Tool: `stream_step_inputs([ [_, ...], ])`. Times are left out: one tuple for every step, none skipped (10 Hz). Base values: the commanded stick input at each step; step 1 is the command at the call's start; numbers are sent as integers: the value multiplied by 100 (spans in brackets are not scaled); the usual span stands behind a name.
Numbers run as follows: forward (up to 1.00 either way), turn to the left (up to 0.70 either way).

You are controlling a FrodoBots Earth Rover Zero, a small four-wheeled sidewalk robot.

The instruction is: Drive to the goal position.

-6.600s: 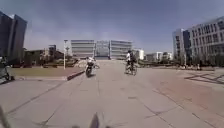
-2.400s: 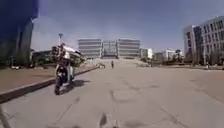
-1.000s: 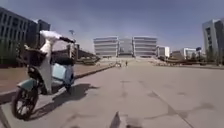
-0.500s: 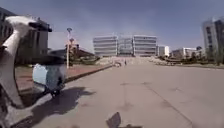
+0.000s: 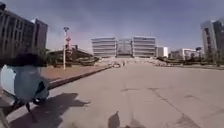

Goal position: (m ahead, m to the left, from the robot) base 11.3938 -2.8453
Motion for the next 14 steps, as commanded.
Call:
stream_step_inputs([
  [100,0],
  [100,0],
  [100,0],
  [100,0],
  [100,0],
  [100,0],
  [100,0],
  [100,-7],
  [100,-31],
  [100,-32],
  [100,0],
  [100,0],
  [100,0],
  [100,0],
])
